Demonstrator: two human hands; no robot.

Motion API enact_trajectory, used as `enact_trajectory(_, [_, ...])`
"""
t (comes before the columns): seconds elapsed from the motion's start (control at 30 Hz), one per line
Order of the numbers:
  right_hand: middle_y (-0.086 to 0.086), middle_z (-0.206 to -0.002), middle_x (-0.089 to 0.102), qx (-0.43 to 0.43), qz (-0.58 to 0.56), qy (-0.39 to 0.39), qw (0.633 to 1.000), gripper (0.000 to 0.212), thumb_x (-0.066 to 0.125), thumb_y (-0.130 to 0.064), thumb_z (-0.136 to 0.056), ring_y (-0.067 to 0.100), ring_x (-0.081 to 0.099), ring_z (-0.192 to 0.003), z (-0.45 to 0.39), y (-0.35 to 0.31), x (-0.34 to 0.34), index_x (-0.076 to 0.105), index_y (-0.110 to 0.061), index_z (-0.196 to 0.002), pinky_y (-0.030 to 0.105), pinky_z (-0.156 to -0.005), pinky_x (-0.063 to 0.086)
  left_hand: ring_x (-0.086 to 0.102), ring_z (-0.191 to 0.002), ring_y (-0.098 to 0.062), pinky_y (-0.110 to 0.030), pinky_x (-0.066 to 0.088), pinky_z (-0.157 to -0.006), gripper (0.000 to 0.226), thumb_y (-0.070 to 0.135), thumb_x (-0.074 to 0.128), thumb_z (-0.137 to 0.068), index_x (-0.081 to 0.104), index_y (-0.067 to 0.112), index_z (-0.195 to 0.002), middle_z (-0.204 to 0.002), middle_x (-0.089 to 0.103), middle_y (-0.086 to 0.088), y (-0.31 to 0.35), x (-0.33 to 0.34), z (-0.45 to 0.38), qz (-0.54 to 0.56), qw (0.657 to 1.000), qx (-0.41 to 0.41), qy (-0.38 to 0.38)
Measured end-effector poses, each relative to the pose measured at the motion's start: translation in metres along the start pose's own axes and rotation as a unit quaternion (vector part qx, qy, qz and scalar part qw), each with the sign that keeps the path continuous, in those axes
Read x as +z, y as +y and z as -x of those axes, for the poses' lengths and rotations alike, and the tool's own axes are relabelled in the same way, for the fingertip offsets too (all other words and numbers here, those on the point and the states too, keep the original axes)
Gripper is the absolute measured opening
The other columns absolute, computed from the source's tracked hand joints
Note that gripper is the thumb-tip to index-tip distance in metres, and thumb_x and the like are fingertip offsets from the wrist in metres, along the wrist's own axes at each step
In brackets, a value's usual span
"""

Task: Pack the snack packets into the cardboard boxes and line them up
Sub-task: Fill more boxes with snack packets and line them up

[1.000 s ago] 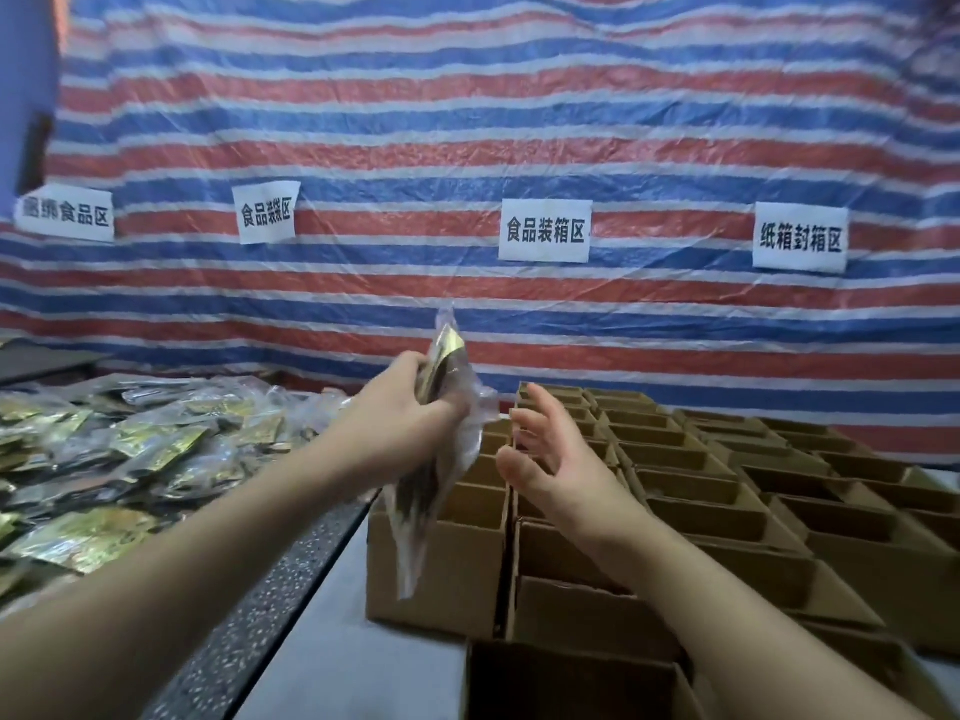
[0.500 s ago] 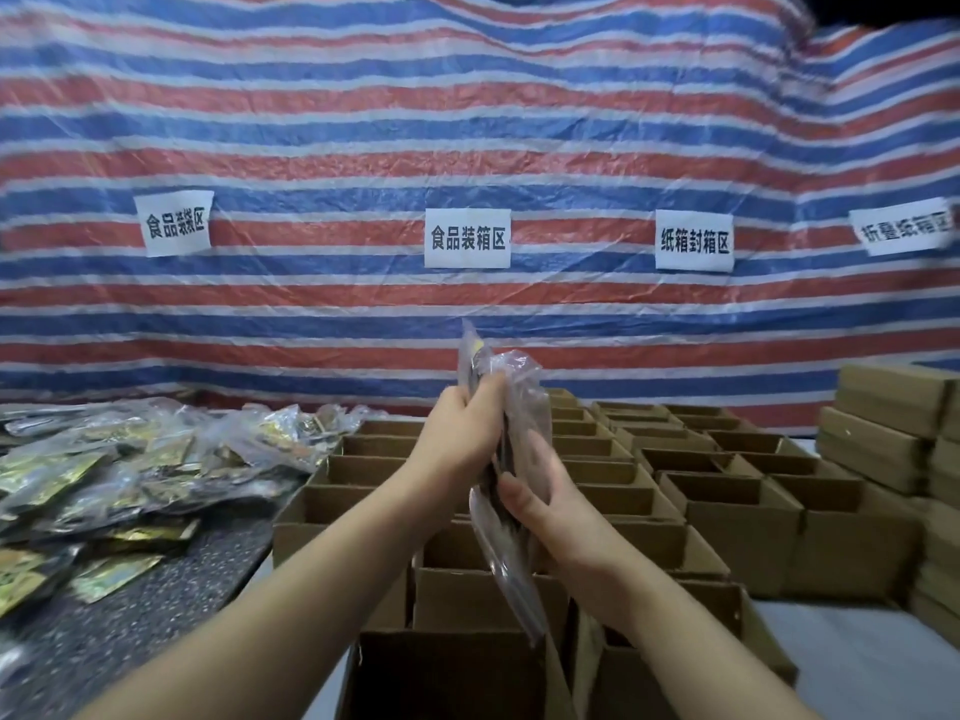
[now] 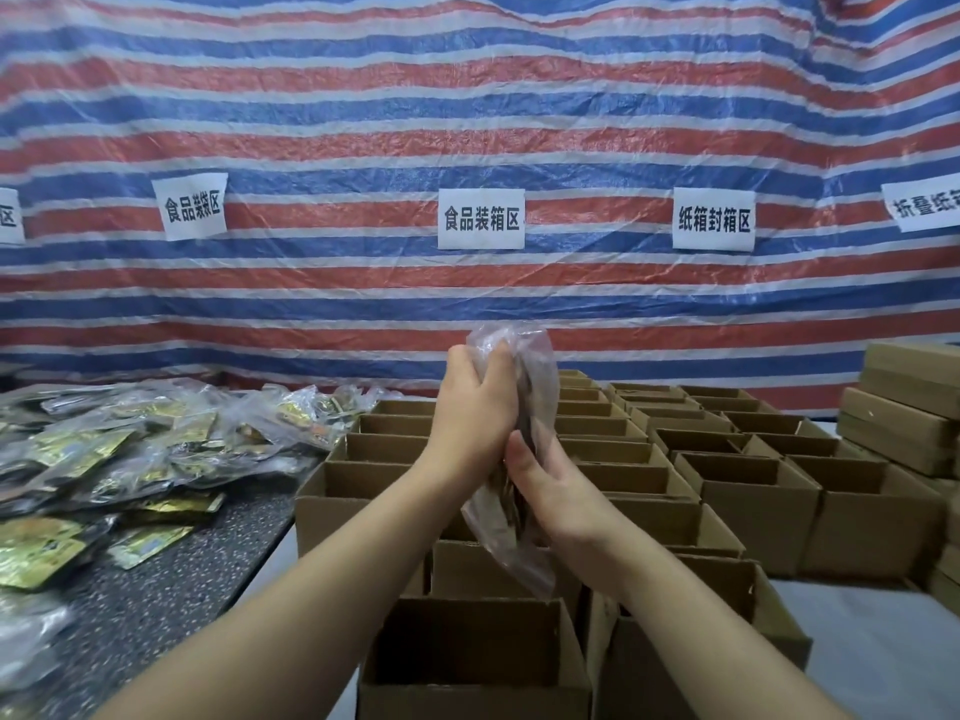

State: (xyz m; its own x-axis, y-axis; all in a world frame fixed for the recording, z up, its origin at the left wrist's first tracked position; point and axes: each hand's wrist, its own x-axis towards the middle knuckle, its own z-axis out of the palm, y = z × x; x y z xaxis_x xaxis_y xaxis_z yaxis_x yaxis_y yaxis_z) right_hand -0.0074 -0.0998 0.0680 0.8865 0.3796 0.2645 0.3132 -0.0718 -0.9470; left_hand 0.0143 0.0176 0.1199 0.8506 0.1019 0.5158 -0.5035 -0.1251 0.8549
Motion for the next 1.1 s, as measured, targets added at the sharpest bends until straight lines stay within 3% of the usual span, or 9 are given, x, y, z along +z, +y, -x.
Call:
enact_trajectory(0.17, [-0.01,-0.127,0.066,0.016,-0.004,-0.042,0.999,0.08,0.081,-0.046,-0.071,0.01,0.062,-0.12,0.003,-0.004,-0.007,0.041,-0.039,-0.14,0.032,-0.103,0.05,0.068,-0.093,-0.013,-0.026,0.056,-0.071,0.05,0.059,0.041,-0.095,0.055,0.016,-0.117,-0.103,0.067,-0.005,-0.003,-0.001,0.008,0.02,0.999,-0.028,0.014])
enact_trajectory(0.23, [-0.01,-0.121,0.069,0.02,0.007,-0.053,0.998,0.07,0.076,-0.038,-0.075,0.011,0.064,-0.116,0.008,-0.001,-0.013,0.045,-0.037,-0.137,0.035,-0.101,0.05,0.067,-0.097,-0.009,-0.022,0.052,-0.074,0.051,0.062,0.045,-0.093,0.054,0.022,-0.122,-0.108,0.067,0.002,-0.005,-0.019,0.006,-0.013,0.996,-0.045,-0.08])
enact_trajectory(0.37, [0.003,-0.131,0.061,0.067,-0.002,-0.032,0.997,0.073,0.073,-0.035,-0.071,0.026,0.059,-0.121,0.018,0.013,-0.03,0.045,-0.038,-0.139,0.053,-0.108,0.046,0.058,-0.121,-0.005,-0.033,0.045,-0.103,0.082,0.071,0.066,-0.074,0.039,0.037,-0.144,-0.134,0.057,0.014,-0.026,-0.078,0.02,-0.039,0.954,-0.092,-0.283])
enact_trajectory(0.47, [0.003,-0.131,0.061,0.116,0.009,-0.086,0.99,0.076,0.076,-0.036,-0.068,0.024,0.062,-0.117,0.023,0.028,-0.035,0.047,-0.036,-0.138,0.046,-0.104,0.05,0.059,-0.112,-0.001,-0.025,0.049,-0.094,0.054,0.056,0.06,-0.089,0.042,0.042,-0.138,-0.127,0.058,0.015,-0.067,-0.093,0.046,-0.166,0.941,-0.153,-0.253])
enact_trajectory(0.57, [-0.005,-0.12,0.07,0.164,0.033,-0.171,0.971,0.06,0.075,-0.027,-0.075,0.015,0.067,-0.111,0.022,0.04,-0.03,0.054,-0.034,-0.131,0.028,-0.089,0.055,0.06,-0.094,0.004,-0.015,0.047,-0.077,0.014,0.04,0.055,-0.098,0.063,0.036,-0.109,-0.105,0.066,0.016,-0.114,-0.096,0.071,-0.308,0.901,-0.182,-0.246])
enact_trajectory(0.7, [0.002,-0.124,0.068,0.178,0.156,-0.246,0.94,0.044,0.071,-0.024,-0.08,0.021,0.064,-0.117,0.016,0.045,-0.016,0.067,-0.031,-0.123,0.036,-0.102,0.05,0.07,-0.09,-0.017,-0.031,0.054,-0.085,0.022,0.03,0.067,-0.092,0.073,0.012,-0.104,-0.098,0.075,-0.004,-0.135,-0.104,0.088,-0.118,0.929,-0.278,-0.213])
enact_trajectory(0.8, [0.002,-0.126,0.064,0.213,0.282,-0.31,0.883,0.044,0.069,-0.036,-0.081,0.022,0.059,-0.117,0.003,0.045,-0.005,0.066,-0.025,-0.124,0.038,-0.105,0.046,0.062,-0.073,-0.017,-0.023,0.048,-0.064,0.021,0.017,0.067,-0.09,0.069,-0.001,-0.1,-0.082,0.069,-0.007,-0.137,-0.105,0.087,-0.11,0.931,-0.294,-0.188])
enact_trajectory(0.97, [0.003,-0.121,0.062,0.317,0.331,-0.372,0.807,0.034,0.064,-0.048,-0.088,0.021,0.058,-0.111,-0.019,0.047,0.007,0.061,-0.03,-0.116,0.038,-0.103,0.047,0.065,-0.063,-0.006,-0.016,0.047,-0.057,0.024,0.02,0.06,-0.097,0.069,0.015,-0.075,-0.07,0.068,0.001,-0.14,-0.103,0.089,-0.094,0.931,-0.306,-0.173])
enact_trajectory(1.1, [0.006,-0.139,0.056,0.309,0.438,-0.402,0.742,0.041,0.054,-0.029,-0.103,0.024,0.052,-0.129,-0.022,0.081,0.028,0.053,-0.019,-0.142,0.04,-0.111,0.037,0.06,-0.071,-0.018,-0.027,0.044,-0.068,0.03,0.04,0.056,-0.098,0.06,0.017,-0.08,-0.074,0.062,-0.003,-0.142,-0.105,0.091,-0.062,0.931,-0.306,-0.188])
